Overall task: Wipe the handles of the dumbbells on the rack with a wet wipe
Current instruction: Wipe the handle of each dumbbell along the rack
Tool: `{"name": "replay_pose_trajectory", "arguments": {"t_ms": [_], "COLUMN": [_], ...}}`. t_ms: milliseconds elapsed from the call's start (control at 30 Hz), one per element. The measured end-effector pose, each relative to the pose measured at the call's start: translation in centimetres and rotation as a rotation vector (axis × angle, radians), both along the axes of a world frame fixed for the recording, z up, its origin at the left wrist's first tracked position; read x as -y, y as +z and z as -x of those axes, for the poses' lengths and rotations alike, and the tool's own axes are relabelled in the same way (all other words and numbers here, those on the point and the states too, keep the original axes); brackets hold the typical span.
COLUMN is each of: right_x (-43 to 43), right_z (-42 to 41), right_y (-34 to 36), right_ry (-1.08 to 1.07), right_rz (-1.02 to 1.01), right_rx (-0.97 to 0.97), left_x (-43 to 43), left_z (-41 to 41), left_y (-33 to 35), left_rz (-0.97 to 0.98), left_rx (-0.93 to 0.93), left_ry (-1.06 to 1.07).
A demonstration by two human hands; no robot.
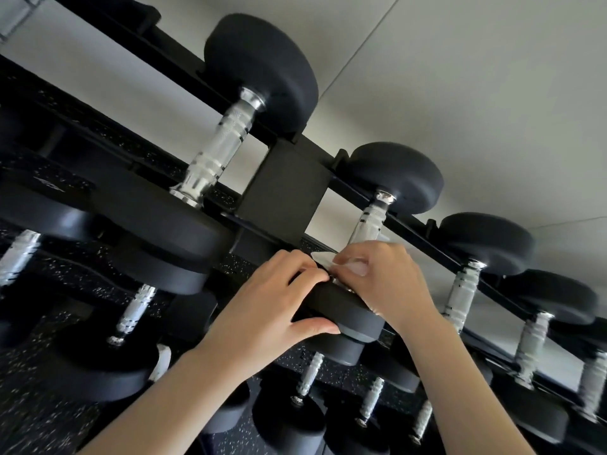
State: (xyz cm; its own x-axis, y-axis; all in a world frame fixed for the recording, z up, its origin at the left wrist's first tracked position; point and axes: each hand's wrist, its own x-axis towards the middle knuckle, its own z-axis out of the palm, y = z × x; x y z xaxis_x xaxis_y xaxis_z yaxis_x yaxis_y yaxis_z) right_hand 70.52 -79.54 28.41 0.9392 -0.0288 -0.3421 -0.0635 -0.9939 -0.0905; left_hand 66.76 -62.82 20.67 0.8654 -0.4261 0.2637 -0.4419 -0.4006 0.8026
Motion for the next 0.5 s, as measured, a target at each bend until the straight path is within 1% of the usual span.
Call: {"name": "replay_pose_trajectory", "arguments": {"t_ms": [167,367,500], "right_x": [-0.06,-0.40,-0.61], "right_z": [-0.27,-0.67,-0.73], "right_y": [-0.07,-0.11,0.21], "right_ry": [0.089,0.245,0.244], "right_rz": [0.062,0.234,0.229], "right_rx": [0.018,0.002,-0.054], "left_x": [0.00,0.07,0.05], "left_z": [-0.01,-0.01,-0.06], "left_y": [-0.34,-0.70,-0.78], "left_rz": [0.032,0.076,0.084], "left_rx": [0.008,0.038,0.052], "left_ry": [0.001,-0.006,-0.011]}}
